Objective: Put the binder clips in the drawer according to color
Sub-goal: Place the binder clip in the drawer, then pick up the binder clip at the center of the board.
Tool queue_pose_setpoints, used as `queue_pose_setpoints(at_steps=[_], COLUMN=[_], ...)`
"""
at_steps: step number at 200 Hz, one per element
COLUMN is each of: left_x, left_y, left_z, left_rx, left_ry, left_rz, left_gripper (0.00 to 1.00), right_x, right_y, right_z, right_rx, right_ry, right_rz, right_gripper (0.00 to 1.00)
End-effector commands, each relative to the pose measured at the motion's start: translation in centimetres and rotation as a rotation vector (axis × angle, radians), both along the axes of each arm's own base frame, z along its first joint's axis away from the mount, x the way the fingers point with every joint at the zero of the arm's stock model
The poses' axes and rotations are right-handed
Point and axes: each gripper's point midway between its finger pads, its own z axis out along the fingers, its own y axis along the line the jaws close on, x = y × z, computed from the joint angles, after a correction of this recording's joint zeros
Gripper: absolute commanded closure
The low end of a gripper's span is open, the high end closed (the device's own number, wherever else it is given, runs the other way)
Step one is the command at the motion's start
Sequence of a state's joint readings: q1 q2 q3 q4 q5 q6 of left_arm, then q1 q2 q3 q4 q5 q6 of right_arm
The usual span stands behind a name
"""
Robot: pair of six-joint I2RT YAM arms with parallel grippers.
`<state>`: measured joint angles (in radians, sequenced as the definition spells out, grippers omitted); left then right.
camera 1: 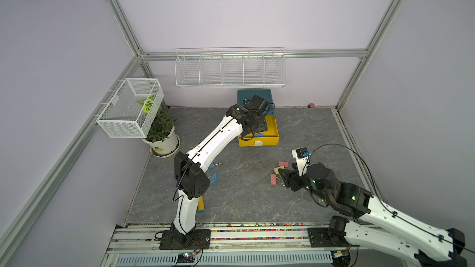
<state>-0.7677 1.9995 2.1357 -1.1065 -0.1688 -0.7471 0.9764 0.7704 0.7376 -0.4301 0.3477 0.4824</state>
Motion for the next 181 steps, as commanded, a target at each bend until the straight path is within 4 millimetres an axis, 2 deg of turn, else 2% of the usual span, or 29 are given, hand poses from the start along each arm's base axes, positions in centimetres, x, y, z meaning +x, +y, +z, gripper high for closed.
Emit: queue_pose_setpoints(at_steps=[1, 12, 28, 51, 69, 97, 112, 139, 156, 181], left_x=[-1.0, -1.6, -2.9, -5.0, -6.8, -9.5, -10.7, -12.4, -13.5, -13.8], left_y=[2.2, 3.6, 5.9, 9.2, 11.9, 16.0, 17.2, 18.8, 20.3, 20.9], left_z=[5.3, 6.4, 7.0, 5.9, 3.1, -4.0, -7.3, -12.1, -14.5, -16.4], left_rx=[-0.055, -0.056, -0.052, -0.061, -0.097, -0.195, -0.254, -0.306, -0.279, -0.287], left_ry=[-0.088, -0.115, -0.132, -0.147, -0.085, 0.052, 0.106, 0.206, 0.3, 0.427], left_rz=[0.046, 0.078, 0.135, 0.212, 0.28, 0.442, 0.534, 0.757, 0.936, 1.088], left_gripper=[0.22, 0.22, 0.22, 0.22, 0.21, 0.22, 0.22, 0.21, 0.18, 0.18], right_x=[0.3, 0.3, 0.3, 0.1, -0.2, -0.3, -0.2, -0.2, -0.2, -0.2], right_y=[-0.3, -0.3, -0.2, 0.2, 0.9, 1.1, 1.1, 1.4, 1.5, 1.4], right_z=[1.0, 1.0, 1.1, 1.2, 1.2, 1.1, 0.9, 0.7, 0.8, 0.7], right_rx=[0.019, 0.018, 0.018, 0.013, 0.012, 0.013, 0.017, 0.026, 0.029, 0.026], right_ry=[-0.012, -0.012, -0.013, -0.014, -0.007, -0.003, -0.001, 0.003, 0.004, 0.003], right_rz=[-0.028, -0.027, -0.024, 0.006, 0.047, 0.055, 0.053, 0.056, 0.058, 0.057], right_gripper=[0.27, 0.27, 0.27, 0.27, 0.26, 0.26, 0.26, 0.26, 0.26, 0.26])
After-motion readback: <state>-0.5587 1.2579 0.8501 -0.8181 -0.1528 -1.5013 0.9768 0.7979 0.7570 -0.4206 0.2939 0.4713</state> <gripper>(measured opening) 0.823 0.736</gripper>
